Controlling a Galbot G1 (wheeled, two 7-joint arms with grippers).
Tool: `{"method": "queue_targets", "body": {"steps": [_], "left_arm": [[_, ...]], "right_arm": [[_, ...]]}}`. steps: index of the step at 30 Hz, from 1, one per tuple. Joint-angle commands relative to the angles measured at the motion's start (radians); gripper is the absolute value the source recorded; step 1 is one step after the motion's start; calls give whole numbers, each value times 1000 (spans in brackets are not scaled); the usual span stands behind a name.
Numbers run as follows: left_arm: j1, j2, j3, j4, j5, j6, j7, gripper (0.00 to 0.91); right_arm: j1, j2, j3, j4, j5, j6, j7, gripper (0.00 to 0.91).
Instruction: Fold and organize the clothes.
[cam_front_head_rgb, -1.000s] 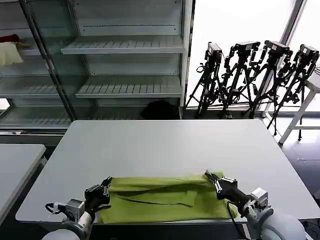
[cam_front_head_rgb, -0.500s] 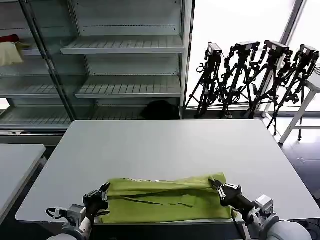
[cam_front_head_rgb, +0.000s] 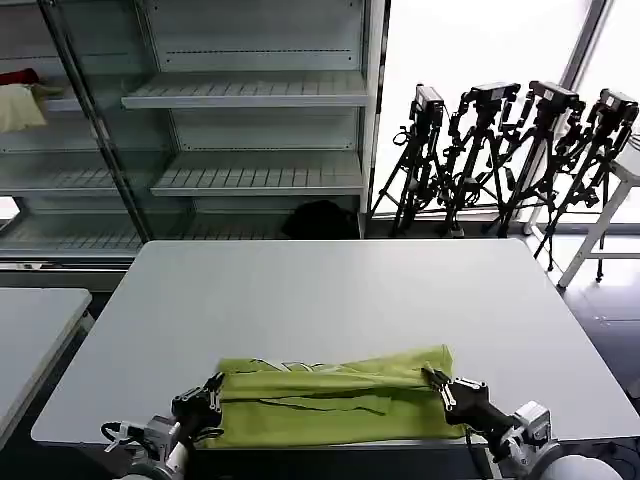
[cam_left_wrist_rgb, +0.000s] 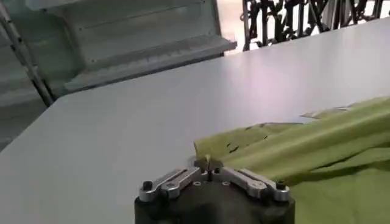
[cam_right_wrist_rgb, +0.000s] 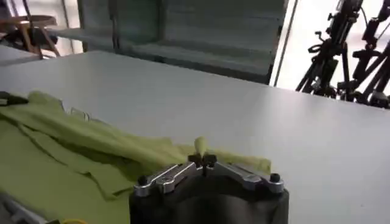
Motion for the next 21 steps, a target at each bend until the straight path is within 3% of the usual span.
{"method": "queue_targets", "body": {"steps": [1,2,3,4,5,13,17,21], "left_arm": [[3,-2,7,5,16,-2,0,10],[4,-2,9,5,18,-2,0,20],[3,-4,11,6,21,-2,-1,151],[3,-6,12,6,26,-1,-3,383],[3,-8,13,5,31,0,-5,907],[21,-3,4,-38,120,-17,-4,907],[60,8,-35,-104,182,-29,-6,907],[123,11,-105,-192,183,-29,-12,907]], "right_arm": [[-28,9,2,0,-1,-14,51,907],[-30,11,1,-2,-1,-15,57,907],[-34,20,-13,-6,-4,-13,93,907],[-34,26,-22,-10,-3,-13,125,907],[-32,31,-30,-12,-3,-11,144,907],[9,119,-136,-17,-40,39,437,907],[15,142,-133,18,-101,76,498,907],[1,148,-89,52,-162,137,506,907]]}}
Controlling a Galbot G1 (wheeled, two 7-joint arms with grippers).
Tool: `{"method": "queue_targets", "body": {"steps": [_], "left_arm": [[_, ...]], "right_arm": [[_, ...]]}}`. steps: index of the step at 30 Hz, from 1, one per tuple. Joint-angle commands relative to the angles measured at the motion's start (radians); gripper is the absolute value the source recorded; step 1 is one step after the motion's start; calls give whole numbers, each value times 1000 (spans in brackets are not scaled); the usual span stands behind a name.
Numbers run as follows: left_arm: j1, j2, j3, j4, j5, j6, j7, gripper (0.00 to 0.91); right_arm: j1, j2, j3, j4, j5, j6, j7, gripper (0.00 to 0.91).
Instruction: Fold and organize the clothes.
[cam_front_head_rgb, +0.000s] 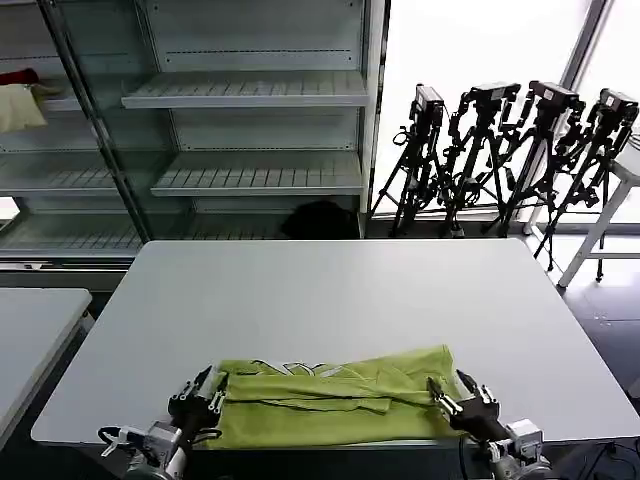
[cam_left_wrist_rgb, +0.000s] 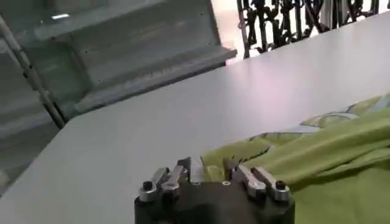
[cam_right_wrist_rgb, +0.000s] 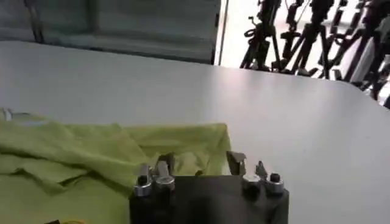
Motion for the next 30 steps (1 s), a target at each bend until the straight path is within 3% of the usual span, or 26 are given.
{"method": "queue_targets", "body": {"steps": [1,11,16,19,30], "left_arm": [[89,-1,-87,-144,63,-9,-8,907],[211,-148,-75,-169,-13,-88,-101,907],[178,-226,-34,-108,-123,-141,-119,907],[166,-256,-20,-91,-151,-159,-115,907],[81,-327,57,31,-133,-149,-112,907]], "right_arm": [[-1,39,8,41,-84,76,143,907],[-97,52,117,32,-86,211,110,907],[-167,59,121,-8,-116,408,27,907],[-177,66,123,-30,-129,475,-12,907],[-173,73,122,-78,-130,515,-22,907]]}}
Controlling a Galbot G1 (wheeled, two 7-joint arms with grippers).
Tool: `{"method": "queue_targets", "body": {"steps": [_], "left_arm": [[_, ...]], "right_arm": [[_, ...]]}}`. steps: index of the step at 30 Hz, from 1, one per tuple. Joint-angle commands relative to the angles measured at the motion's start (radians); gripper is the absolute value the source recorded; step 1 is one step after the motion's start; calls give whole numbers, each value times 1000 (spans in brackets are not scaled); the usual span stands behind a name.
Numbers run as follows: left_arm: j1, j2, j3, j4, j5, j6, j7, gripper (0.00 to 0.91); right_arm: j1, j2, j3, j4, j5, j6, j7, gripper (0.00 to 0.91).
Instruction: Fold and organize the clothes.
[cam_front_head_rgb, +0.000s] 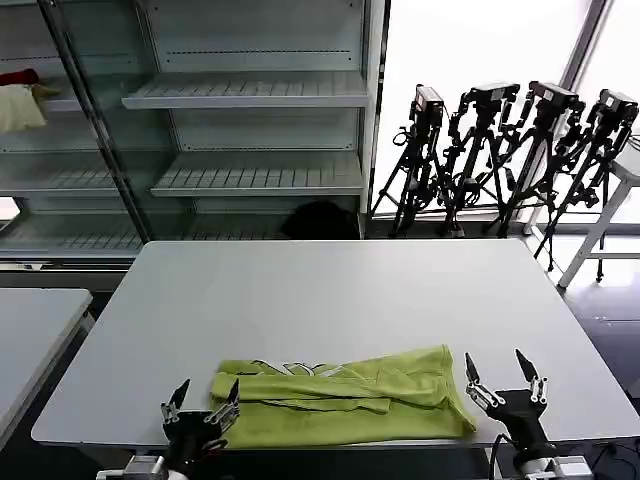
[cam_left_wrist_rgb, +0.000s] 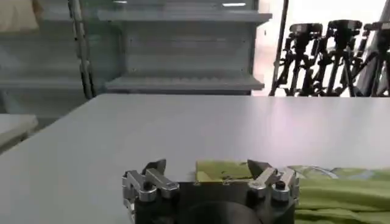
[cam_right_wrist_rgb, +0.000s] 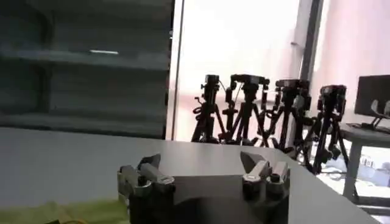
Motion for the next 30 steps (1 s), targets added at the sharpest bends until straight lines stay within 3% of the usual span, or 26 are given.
{"method": "queue_targets", "body": {"steps": [1,8,11,14,15,17,19,30], "left_arm": [[-41,-75,45,89,-27,-20,-14,907],[-87,-93,41,149,-43,-20,-39,907],[-94,-97,35,152,-63,-15,-44,786],[-85,-98,44,159,-61,-21,-55,504],[-83,-99,45,163,-62,-23,-59,333],[-78,-103,48,168,-62,-33,-66,202],[-69,-106,58,168,-58,-47,-67,10],[-60,-120,139,202,3,-152,-39,0]], "right_arm": [[-22,5,11,-25,-13,89,-23,907],[-10,5,10,-30,-12,86,-26,907],[-2,9,5,-30,-14,81,-27,907],[-1,10,5,-30,-14,81,-28,907],[-1,9,5,-30,-14,81,-28,907],[0,8,6,-30,-14,81,-27,907],[1,7,7,-30,-13,81,-27,907],[11,9,5,-28,-14,78,-27,907]]}}
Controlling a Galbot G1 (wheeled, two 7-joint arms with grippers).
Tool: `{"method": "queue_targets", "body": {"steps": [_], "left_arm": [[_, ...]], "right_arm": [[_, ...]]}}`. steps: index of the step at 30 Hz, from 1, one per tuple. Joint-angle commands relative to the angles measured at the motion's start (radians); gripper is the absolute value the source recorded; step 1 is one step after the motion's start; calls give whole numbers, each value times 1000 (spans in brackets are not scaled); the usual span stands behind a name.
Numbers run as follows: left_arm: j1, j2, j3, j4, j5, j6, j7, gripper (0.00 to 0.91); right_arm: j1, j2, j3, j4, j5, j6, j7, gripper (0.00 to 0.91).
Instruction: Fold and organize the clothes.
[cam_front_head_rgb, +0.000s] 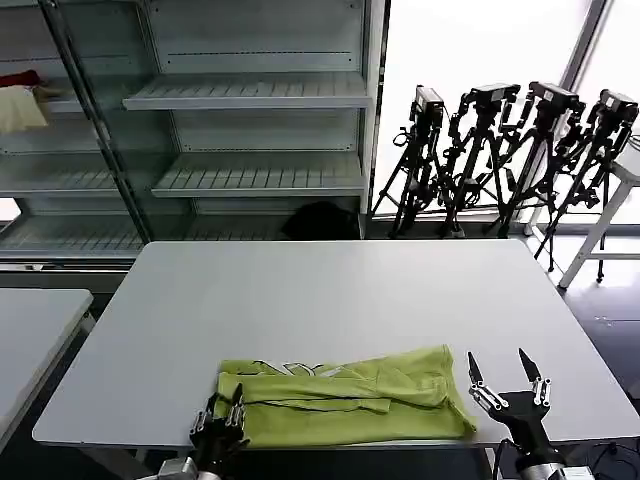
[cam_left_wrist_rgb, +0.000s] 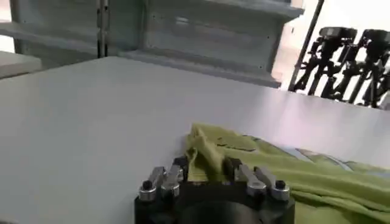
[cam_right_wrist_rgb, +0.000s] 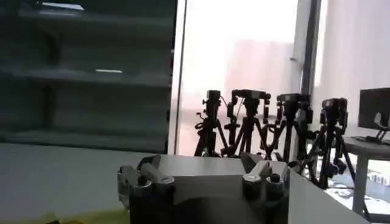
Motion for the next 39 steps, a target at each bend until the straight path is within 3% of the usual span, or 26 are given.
{"method": "queue_targets", "body": {"steps": [1,6,12,19,28,33,39], "left_arm": [[0,-10,54,43,28,-62,5,0],[-10,-4,61,25,37,-90,5,0],[-28,34,-51,-85,-21,-32,4,0],[-32,211,-292,-135,-183,12,0,0],[-39,386,-604,5,-350,20,14,0],[-37,402,-706,-40,-393,49,58,0],[27,325,-555,-206,-299,38,137,0]], "right_arm": [[2,0,1,-2,-1,6,-2,907],[5,3,0,0,-2,6,-1,907],[7,4,-2,4,-5,5,0,907],[22,4,-11,6,-6,0,0,907],[30,-2,-7,25,-3,-10,0,907],[35,-2,-12,21,-3,-10,0,907],[42,0,-16,23,-4,-11,0,907]]}}
